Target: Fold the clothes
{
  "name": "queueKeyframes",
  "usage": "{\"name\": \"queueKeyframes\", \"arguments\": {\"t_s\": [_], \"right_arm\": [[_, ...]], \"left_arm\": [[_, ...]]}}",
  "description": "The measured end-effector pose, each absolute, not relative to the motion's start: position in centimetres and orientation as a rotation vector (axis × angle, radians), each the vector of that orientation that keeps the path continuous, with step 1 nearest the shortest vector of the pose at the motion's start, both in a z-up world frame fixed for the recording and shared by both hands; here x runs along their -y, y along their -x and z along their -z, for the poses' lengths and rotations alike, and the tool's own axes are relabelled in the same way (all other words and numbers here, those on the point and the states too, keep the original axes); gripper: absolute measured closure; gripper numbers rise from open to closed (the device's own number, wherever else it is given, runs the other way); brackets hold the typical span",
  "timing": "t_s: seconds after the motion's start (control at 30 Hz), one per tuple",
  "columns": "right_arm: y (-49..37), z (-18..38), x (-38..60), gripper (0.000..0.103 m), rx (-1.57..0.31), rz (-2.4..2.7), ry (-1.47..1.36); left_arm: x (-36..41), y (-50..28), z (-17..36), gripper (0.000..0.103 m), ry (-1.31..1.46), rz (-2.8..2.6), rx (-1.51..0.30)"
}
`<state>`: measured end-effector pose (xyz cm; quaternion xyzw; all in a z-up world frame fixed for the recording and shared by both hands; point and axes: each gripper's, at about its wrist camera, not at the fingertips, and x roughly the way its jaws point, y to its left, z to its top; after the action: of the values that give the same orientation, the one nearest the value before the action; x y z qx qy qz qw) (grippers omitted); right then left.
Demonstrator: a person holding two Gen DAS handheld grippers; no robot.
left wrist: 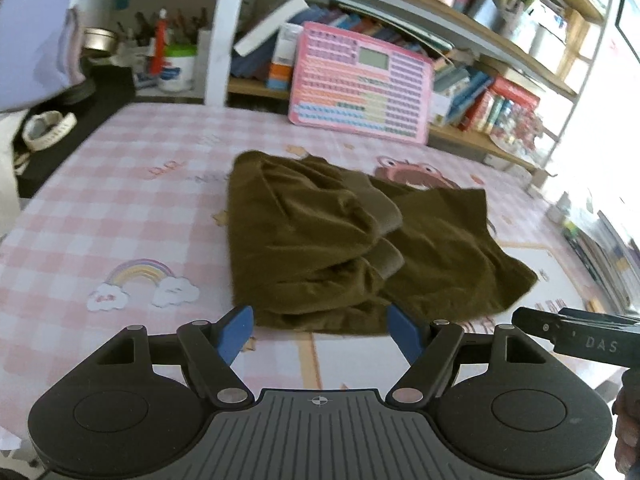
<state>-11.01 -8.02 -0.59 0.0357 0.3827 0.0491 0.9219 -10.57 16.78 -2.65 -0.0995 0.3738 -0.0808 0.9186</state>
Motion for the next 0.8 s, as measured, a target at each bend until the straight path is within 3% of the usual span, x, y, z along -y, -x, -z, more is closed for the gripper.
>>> {"name": "queueKeyframes", "arguments": {"t_s": [0.8], "right_arm": [[5.2,2.0,14.2,0.025,-0.808,-0.373,-0.025]], "left_arm": [[-9.1,8.7,3.1,0.027,0.244,-0.123,-0.816]]}}
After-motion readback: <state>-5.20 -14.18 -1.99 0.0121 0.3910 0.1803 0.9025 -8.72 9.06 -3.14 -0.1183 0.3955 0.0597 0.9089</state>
